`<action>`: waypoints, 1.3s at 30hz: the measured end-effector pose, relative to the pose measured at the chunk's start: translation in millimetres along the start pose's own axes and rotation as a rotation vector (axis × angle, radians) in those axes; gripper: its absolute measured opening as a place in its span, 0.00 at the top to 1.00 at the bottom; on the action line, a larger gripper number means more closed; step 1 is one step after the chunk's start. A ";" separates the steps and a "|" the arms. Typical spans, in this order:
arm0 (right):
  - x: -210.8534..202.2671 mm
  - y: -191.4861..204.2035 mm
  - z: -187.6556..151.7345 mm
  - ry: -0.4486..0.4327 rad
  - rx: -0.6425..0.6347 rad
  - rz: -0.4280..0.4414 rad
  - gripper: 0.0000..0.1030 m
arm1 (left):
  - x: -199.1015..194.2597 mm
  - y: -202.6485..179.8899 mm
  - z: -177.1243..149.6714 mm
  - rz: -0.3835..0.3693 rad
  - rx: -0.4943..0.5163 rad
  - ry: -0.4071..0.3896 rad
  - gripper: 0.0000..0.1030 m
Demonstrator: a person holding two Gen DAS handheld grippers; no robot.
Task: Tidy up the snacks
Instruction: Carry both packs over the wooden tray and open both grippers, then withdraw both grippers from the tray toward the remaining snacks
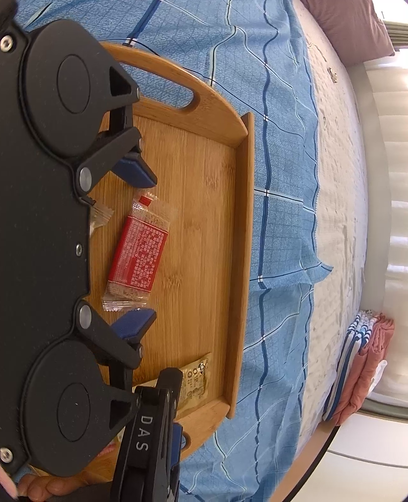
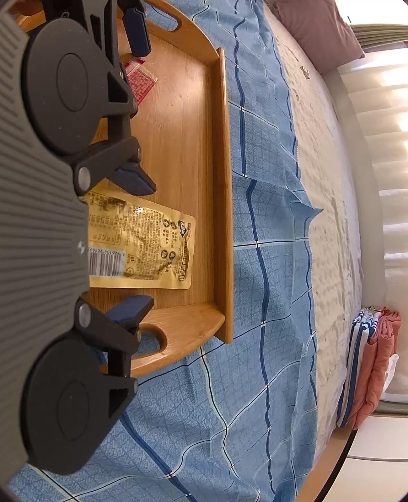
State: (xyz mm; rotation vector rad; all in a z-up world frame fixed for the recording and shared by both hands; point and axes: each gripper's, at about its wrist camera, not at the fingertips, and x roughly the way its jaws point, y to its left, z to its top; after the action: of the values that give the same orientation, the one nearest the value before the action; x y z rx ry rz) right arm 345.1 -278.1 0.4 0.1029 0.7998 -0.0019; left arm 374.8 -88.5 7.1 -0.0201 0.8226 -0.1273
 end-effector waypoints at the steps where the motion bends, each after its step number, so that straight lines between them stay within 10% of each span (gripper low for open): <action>1: -2.0 -1.1 0.2 -0.005 0.003 0.002 0.17 | -1.3 0.8 0.0 0.001 -0.001 -0.002 0.15; 9: -29.3 -4.0 -1.0 -0.041 0.009 0.021 0.13 | -26.2 5.6 -1.3 -0.013 0.005 -0.042 0.01; 39: -175.9 16.4 -86.4 -0.168 -0.091 0.136 0.01 | -173.7 25.7 -91.1 -0.090 0.161 -0.116 0.00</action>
State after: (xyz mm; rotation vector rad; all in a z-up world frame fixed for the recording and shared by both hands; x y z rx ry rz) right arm 161.2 -260.3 68.1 0.0693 0.6226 0.1525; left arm 193.9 -39.1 70.0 0.0864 0.6937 -0.2743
